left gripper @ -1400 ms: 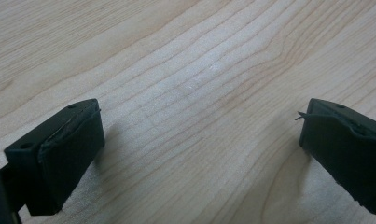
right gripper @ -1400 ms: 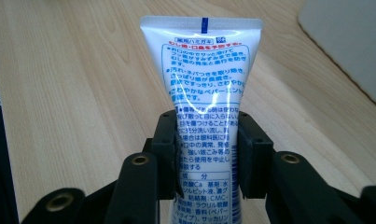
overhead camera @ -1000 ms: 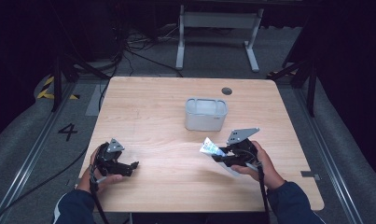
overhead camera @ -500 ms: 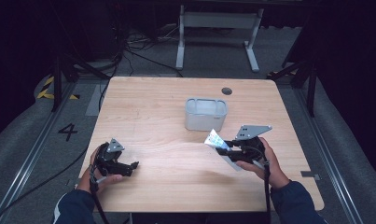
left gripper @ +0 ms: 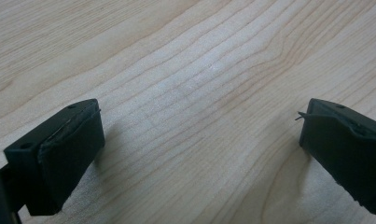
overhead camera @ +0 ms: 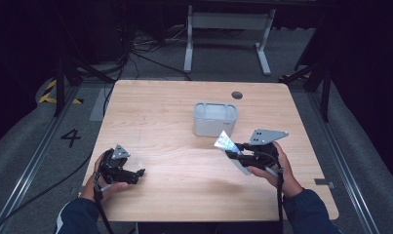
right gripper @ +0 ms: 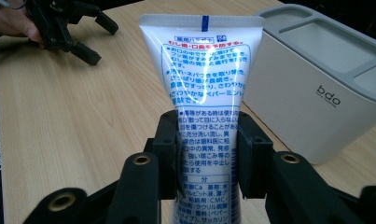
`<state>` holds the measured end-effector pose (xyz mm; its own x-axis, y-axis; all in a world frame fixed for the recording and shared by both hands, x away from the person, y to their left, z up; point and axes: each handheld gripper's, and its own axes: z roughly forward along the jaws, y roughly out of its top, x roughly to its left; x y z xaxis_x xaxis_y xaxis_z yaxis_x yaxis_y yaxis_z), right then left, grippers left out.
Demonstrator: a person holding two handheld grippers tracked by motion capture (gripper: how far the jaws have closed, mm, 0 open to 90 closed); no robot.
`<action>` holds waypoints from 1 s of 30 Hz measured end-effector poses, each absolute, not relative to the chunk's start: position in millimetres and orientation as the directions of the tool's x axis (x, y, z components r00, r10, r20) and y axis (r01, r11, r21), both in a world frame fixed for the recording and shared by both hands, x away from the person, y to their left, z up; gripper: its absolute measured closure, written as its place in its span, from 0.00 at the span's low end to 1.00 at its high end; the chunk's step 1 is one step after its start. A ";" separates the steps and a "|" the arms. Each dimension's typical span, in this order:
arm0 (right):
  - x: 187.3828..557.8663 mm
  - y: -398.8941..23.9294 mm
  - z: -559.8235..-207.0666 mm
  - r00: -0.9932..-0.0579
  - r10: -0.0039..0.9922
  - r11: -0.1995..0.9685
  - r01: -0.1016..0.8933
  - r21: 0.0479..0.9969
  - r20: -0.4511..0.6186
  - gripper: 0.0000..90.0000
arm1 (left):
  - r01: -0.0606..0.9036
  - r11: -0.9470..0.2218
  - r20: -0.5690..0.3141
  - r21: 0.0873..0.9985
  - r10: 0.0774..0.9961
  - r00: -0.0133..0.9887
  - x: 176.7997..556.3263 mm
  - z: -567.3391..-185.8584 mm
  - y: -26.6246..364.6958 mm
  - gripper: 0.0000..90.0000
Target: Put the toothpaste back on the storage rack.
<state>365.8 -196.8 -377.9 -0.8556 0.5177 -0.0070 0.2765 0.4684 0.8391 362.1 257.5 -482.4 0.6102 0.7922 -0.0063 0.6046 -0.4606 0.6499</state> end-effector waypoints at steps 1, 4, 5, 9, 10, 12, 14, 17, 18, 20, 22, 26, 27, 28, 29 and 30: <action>366.1 -196.4 -375.2 -0.856 0.518 0.460 0.271 0.846 -0.007 0.74 | 0.606 -0.459 -0.009 0.649 0.792 0.610 361.9 -482.4 257.5 0.00; 366.4 -194.9 -372.5 -0.857 0.516 0.452 0.266 0.851 -0.006 0.74 | 0.604 -0.461 -0.006 0.650 0.792 0.611 362.1 -482.4 257.6 0.00; 366.7 -194.1 -371.1 -0.857 0.515 0.449 0.263 0.854 -0.007 0.74 | 0.604 -0.461 -0.006 0.650 0.792 0.611 362.1 -482.4 257.6 0.00; 367.9 -190.4 -367.3 -0.862 0.506 0.435 0.253 0.864 -0.002 0.74 | 0.603 -0.463 -0.005 0.650 0.791 0.612 362.3 -482.4 257.6 0.00; 368.5 -189.3 -366.9 -0.865 0.503 0.435 0.247 0.866 -0.006 0.74 | 0.605 -0.461 -0.008 0.649 0.791 0.611 362.1 -482.4 257.5 0.00; 370.2 -187.2 -365.5 -0.867 0.499 0.433 0.243 0.868 -0.006 0.74 | 0.603 -0.462 -0.006 0.650 0.791 0.612 362.2 -482.4 257.6 0.00; 370.9 -186.7 -364.6 -0.867 0.499 0.432 0.242 0.869 -0.006 0.74 | 0.605 -0.461 -0.008 0.649 0.791 0.611 362.1 -482.4 257.5 0.00; 374.5 -185.2 -361.0 -0.866 0.500 0.421 0.232 0.877 -0.010 0.74 | 0.604 -0.462 -0.006 0.650 0.791 0.612 362.2 -482.4 257.6 0.00; 375.8 -184.4 -359.9 -0.866 0.500 0.419 0.230 0.878 -0.012 0.74 | 0.603 -0.462 -0.006 0.650 0.791 0.612 362.2 -482.4 257.6 0.00; 378.3 -182.3 -358.2 -0.866 0.500 0.419 0.225 0.880 -0.017 0.74 | 0.603 -0.462 -0.006 0.650 0.791 0.612 362.2 -482.4 257.6 0.00; 381.2 -180.3 -356.5 -0.865 0.502 0.415 0.222 0.882 -0.019 0.74 | 0.604 -0.461 -0.008 0.650 0.791 0.612 362.1 -482.4 257.5 0.00; 386.6 -176.8 -352.8 -0.864 0.503 0.408 0.214 0.887 -0.023 0.74 | 0.604 -0.462 -0.006 0.650 0.791 0.612 362.2 -482.4 257.6 0.00; 387.6 -175.5 -351.6 -0.864 0.503 0.407 0.211 0.889 -0.026 0.74 | 0.605 -0.461 -0.008 0.649 0.791 0.612 362.1 -482.4 257.5 0.00; 388.0 -174.5 -350.7 -0.865 0.500 0.407 0.208 0.890 -0.027 0.74 | 0.603 -0.463 -0.005 0.650 0.791 0.612 362.3 -482.4 257.6 0.00; 388.7 -173.2 -349.4 -0.866 0.499 0.410 0.203 0.889 -0.032 0.74 | 0.604 -0.462 -0.006 0.650 0.791 0.612 362.2 -482.4 257.6 0.00; 389.6 -172.3 -348.5 -0.867 0.497 0.410 0.198 0.891 -0.036 0.74 | 0.605 -0.461 -0.008 0.650 0.791 0.612 362.1 -482.4 257.5 0.00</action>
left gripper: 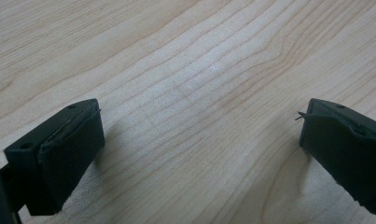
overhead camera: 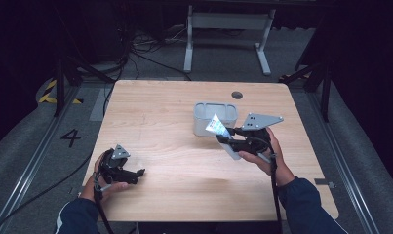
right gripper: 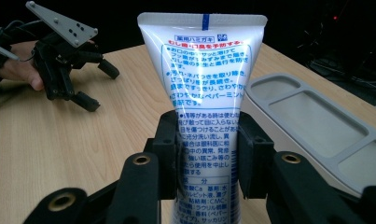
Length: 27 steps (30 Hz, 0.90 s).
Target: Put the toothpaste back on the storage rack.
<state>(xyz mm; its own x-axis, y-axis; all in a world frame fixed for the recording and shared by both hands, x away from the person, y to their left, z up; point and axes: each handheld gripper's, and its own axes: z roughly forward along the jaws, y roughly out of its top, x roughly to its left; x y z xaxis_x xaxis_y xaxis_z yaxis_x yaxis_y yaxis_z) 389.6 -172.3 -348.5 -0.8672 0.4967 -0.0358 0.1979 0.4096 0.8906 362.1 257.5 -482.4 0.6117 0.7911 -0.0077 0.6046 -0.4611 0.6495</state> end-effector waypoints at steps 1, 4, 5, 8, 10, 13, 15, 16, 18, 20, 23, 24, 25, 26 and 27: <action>390.0 -171.6 -347.7 -0.867 0.498 0.408 0.198 0.891 -0.035 0.74 | 0.604 -0.462 -0.006 0.650 0.791 0.612 362.2 -482.4 257.6 0.00; 392.9 -169.9 -344.4 -0.865 0.501 0.400 0.194 0.896 -0.036 0.74 | 0.605 -0.461 -0.008 0.649 0.791 0.612 362.1 -482.4 257.5 0.00; 394.5 -169.3 -342.9 -0.865 0.501 0.397 0.192 0.898 -0.036 0.74 | 0.605 -0.461 -0.008 0.649 0.791 0.612 362.1 -482.4 257.5 0.00; 398.8 -168.0 -339.8 -0.863 0.503 0.386 0.187 0.903 -0.036 0.74 | 0.604 -0.462 -0.006 0.650 0.791 0.612 362.2 -482.4 257.6 0.00; 402.2 -166.9 -338.2 -0.861 0.507 0.375 0.187 0.908 -0.032 0.74 | 0.605 -0.461 -0.008 0.649 0.791 0.612 362.1 -482.4 257.5 0.00; 407.1 -165.3 -336.1 -0.855 0.518 0.361 0.186 0.914 -0.031 0.73 | 0.605 -0.461 -0.008 0.650 0.791 0.612 362.1 -482.4 257.5 0.00; 410.0 -164.6 -334.9 -0.854 0.519 0.357 0.180 0.917 -0.034 0.73 | 0.603 -0.462 -0.006 0.650 0.790 0.612 362.3 -482.4 257.6 0.00; 412.0 -163.6 -334.5 -0.855 0.517 0.355 0.180 0.917 -0.033 0.73 | 0.605 -0.461 -0.009 0.649 0.791 0.612 362.0 -482.4 257.5 0.00; 414.6 -162.1 -333.7 -0.853 0.521 0.360 0.179 0.916 -0.039 0.73 | 0.605 -0.461 -0.009 0.649 0.791 0.611 362.0 -482.4 257.5 0.00; 418.7 -160.7 -331.9 -0.852 0.522 0.361 0.174 0.916 -0.044 0.74 | 0.601 -0.461 -0.006 0.653 0.791 0.612 362.2 -482.7 257.5 0.00; 421.9 -159.5 -329.0 -0.850 0.524 0.357 0.165 0.919 -0.051 0.74 | 0.601 -0.461 -0.007 0.653 0.790 0.613 362.2 -482.7 257.5 0.00; 426.0 -158.7 -325.4 -0.847 0.530 0.340 0.163 0.926 -0.046 0.74 | 0.601 -0.461 -0.006 0.653 0.790 0.613 362.2 -482.7 257.6 0.00; 427.6 -158.5 -324.4 -0.846 0.532 0.333 0.164 0.928 -0.041 0.74 | 0.601 -0.461 -0.006 0.653 0.790 0.613 362.2 -482.7 257.6 0.00; 430.5 -158.2 -322.9 -0.843 0.536 0.327 0.163 0.931 -0.041 0.74 | 0.601 -0.461 -0.006 0.653 0.790 0.613 362.1 -482.7 257.5 0.00; 430.5 -158.2 -322.9 -0.843 0.536 0.327 0.163 0.931 -0.041 0.74 | 0.601 -0.461 -0.006 0.653 0.790 0.613 362.1 -482.7 257.5 0.00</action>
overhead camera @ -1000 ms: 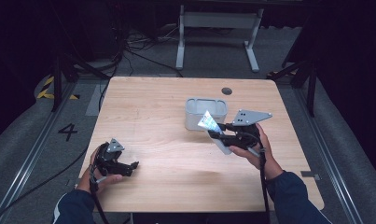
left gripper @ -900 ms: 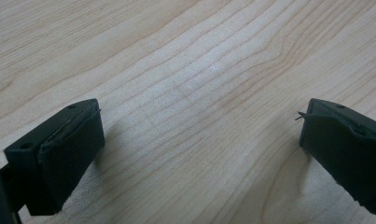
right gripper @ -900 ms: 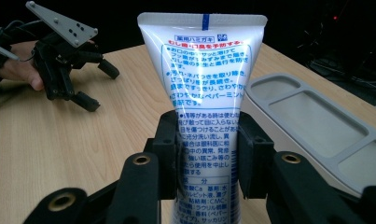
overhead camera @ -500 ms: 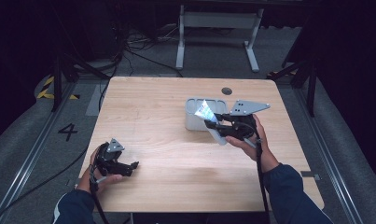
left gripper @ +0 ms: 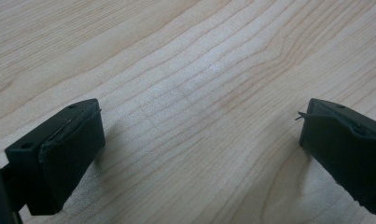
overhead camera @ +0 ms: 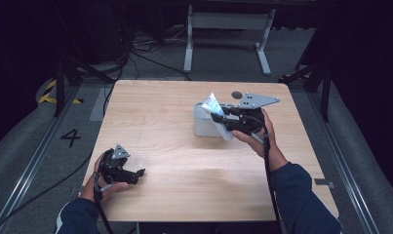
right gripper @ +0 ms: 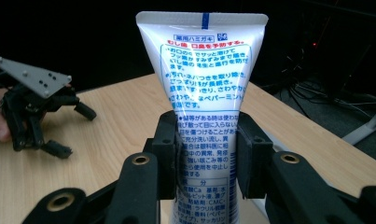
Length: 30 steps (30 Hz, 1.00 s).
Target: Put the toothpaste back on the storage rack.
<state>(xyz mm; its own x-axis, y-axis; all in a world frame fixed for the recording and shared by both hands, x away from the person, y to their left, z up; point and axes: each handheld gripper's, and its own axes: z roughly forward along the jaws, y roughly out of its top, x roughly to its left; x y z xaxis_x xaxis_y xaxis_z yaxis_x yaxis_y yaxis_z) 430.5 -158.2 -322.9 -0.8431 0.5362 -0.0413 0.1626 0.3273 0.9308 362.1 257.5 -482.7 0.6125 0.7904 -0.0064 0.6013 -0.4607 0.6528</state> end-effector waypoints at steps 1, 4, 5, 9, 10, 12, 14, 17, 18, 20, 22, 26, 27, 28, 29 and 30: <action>436.2 -156.9 -321.4 -0.836 0.547 0.317 0.164 0.934 -0.039 0.74 | 0.603 -0.459 -0.009 0.652 0.791 0.612 362.0 -482.7 257.5 0.00; 443.2 -155.5 -319.7 -0.824 0.565 0.306 0.162 0.938 -0.041 0.74 | 0.601 -0.463 -0.007 0.652 0.789 0.615 362.4 -482.6 257.7 0.01; 447.2 -155.1 -318.6 -0.820 0.571 0.298 0.164 0.940 -0.038 0.74 | 0.600 -0.464 -0.007 0.651 0.787 0.616 362.4 -482.6 257.7 0.00; 456.7 -153.1 -316.6 -0.807 0.590 0.282 0.170 0.944 -0.031 0.74 | 0.593 -0.470 0.001 0.654 0.784 0.621 363.1 -482.5 257.9 0.00; 460.3 -152.1 -316.1 -0.802 0.596 0.276 0.171 0.946 -0.029 0.74 | 0.590 -0.474 0.005 0.654 0.782 0.623 363.3 -482.4 258.1 0.00; 469.1 -148.0 -315.6 -0.794 0.607 0.280 0.176 0.944 -0.032 0.74 | 0.595 -0.473 -0.001 0.650 0.782 0.623 363.1 -482.1 258.1 0.00; 473.9 -145.4 -315.6 -0.790 0.612 0.278 0.180 0.943 -0.029 0.74 | 0.599 -0.470 -0.007 0.648 0.783 0.622 362.8 -482.1 257.9 0.00; 479.8 -141.0 -316.3 -0.786 0.618 0.288 0.182 0.940 -0.037 0.74 | 0.599 -0.470 -0.007 0.648 0.783 0.622 362.8 -482.0 257.9 0.00; 481.8 -139.4 -316.7 -0.785 0.618 0.291 0.186 0.939 -0.036 0.74 | 0.599 -0.470 -0.007 0.648 0.783 0.622 362.8 -482.0 257.9 0.00; 484.2 -137.8 -317.3 -0.784 0.620 0.289 0.191 0.938 -0.032 0.74 | 0.599 -0.471 -0.007 0.648 0.783 0.622 362.8 -482.0 257.9 0.00; 488.0 -135.9 -318.4 -0.780 0.626 0.288 0.193 0.938 -0.031 0.74 | 0.596 -0.471 -0.006 0.650 0.782 0.624 362.8 -482.2 257.8 0.00; 496.1 -133.6 -321.2 -0.771 0.637 0.283 0.196 0.939 -0.031 0.74 | 0.595 -0.471 -0.005 0.651 0.781 0.624 362.8 -482.3 257.6 0.00; 497.7 -133.1 -321.9 -0.768 0.639 0.282 0.196 0.939 -0.032 0.74 | 0.596 -0.466 -0.008 0.654 0.784 0.621 362.6 -482.7 257.2 0.00; 499.6 -133.0 -323.1 -0.766 0.642 0.282 0.194 0.940 -0.034 0.74 | 0.595 -0.466 -0.007 0.654 0.783 0.621 362.6 -482.7 257.2 0.00; 500.8 -132.7 -324.5 -0.761 0.648 0.276 0.200 0.940 -0.029 0.74 | 0.595 -0.467 -0.007 0.654 0.783 0.622 362.6 -482.7 257.2 0.00; 502.1 -132.4 -326.0 -0.759 0.651 0.274 0.203 0.940 -0.025 0.73 | 0.595 -0.467 -0.007 0.654 0.783 0.622 362.6 -482.7 257.1 0.00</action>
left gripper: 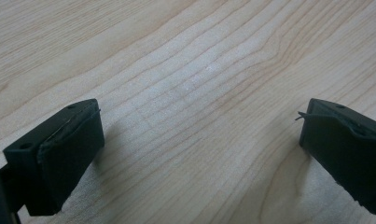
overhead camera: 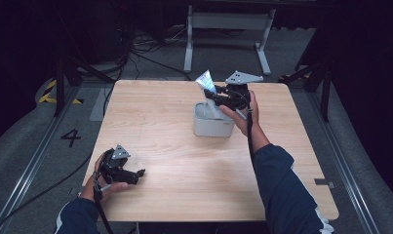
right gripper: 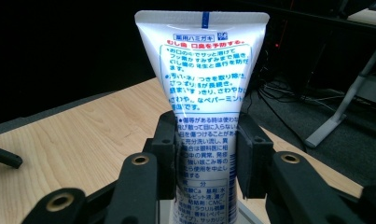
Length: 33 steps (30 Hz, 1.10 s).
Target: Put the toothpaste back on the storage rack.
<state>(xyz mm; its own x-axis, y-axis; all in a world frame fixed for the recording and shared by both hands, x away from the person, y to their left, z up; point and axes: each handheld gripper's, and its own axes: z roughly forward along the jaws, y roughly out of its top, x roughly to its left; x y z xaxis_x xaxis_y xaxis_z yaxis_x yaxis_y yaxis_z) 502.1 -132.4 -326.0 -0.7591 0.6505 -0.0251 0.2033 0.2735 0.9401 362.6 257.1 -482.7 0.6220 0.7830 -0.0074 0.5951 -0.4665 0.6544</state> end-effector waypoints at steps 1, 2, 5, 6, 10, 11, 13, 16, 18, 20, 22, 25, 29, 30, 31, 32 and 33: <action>503.7 -132.2 -327.5 -0.761 0.648 0.275 0.200 0.941 -0.028 0.73 | 0.595 -0.467 -0.007 0.654 0.783 0.622 362.6 -482.7 257.1 0.00; 504.8 -132.1 -328.8 -0.760 0.650 0.275 0.205 0.939 -0.024 0.73 | 0.593 -0.470 -0.005 0.654 0.781 0.625 362.8 -482.6 257.3 0.00; 508.1 -132.4 -331.3 -0.752 0.658 0.285 0.204 0.936 -0.036 0.73 | 0.592 -0.471 -0.004 0.654 0.780 0.626 362.8 -482.6 257.4 0.00; 509.5 -133.2 -332.0 -0.750 0.660 0.284 0.203 0.937 -0.038 0.73 | 0.592 -0.471 -0.004 0.654 0.780 0.626 362.9 -482.6 257.4 0.00; 513.3 -137.1 -334.0 -0.745 0.667 0.273 0.200 0.941 -0.036 0.73 | 0.590 -0.472 -0.003 0.655 0.779 0.626 363.0 -482.7 257.4 0.00; 514.1 -138.0 -334.4 -0.743 0.668 0.272 0.198 0.942 -0.037 0.73 | 0.592 -0.470 -0.005 0.655 0.780 0.625 362.8 -482.7 257.3 0.00; 515.1 -138.4 -335.4 -0.743 0.669 0.270 0.197 0.942 -0.036 0.73 | 0.591 -0.472 -0.003 0.655 0.780 0.626 362.9 -482.7 257.4 0.00; 515.6 -137.9 -336.6 -0.743 0.668 0.271 0.200 0.941 -0.034 0.73 | 0.591 -0.471 -0.004 0.655 0.780 0.626 362.9 -482.7 257.4 0.00; 516.6 -136.4 -338.7 -0.746 0.665 0.273 0.197 0.942 -0.037 0.73 | 0.593 -0.469 -0.006 0.655 0.781 0.624 362.7 -482.7 257.2 0.00; 517.7 -134.8 -340.0 -0.748 0.662 0.279 0.198 0.940 -0.039 0.73 | 0.592 -0.470 -0.005 0.655 0.781 0.625 362.8 -482.7 257.3 0.00; 518.8 -132.9 -341.2 -0.751 0.659 0.287 0.193 0.938 -0.047 0.73 | 0.592 -0.469 -0.005 0.655 0.781 0.625 362.8 -482.7 257.3 0.00; 520.1 -131.7 -343.4 -0.753 0.657 0.285 0.196 0.938 -0.042 0.73 | 0.591 -0.472 -0.004 0.655 0.779 0.627 362.9 -482.7 257.3 0.00; 521.3 -131.1 -346.2 -0.756 0.653 0.290 0.198 0.936 -0.042 0.72 | 0.590 -0.472 -0.003 0.655 0.779 0.627 362.9 -482.7 257.3 0.00; 521.6 -131.0 -347.0 -0.755 0.654 0.293 0.199 0.935 -0.045 0.72 | 0.589 -0.473 -0.003 0.655 0.778 0.628 362.9 -482.7 257.3 0.00; 521.8 -131.5 -347.5 -0.753 0.657 0.295 0.201 0.934 -0.046 0.72 | 0.590 -0.472 -0.004 0.655 0.779 0.628 362.9 -482.7 257.2 0.00; 522.0 -132.0 -348.4 -0.753 0.657 0.289 0.203 0.936 -0.040 0.72 | 0.592 -0.469 -0.007 0.656 0.780 0.626 362.7 -482.8 257.0 0.00; 521.9 -133.0 -348.8 -0.753 0.657 0.288 0.206 0.935 -0.036 0.72 | 0.589 -0.473 -0.003 0.655 0.778 0.628 362.9 -482.7 257.3 0.00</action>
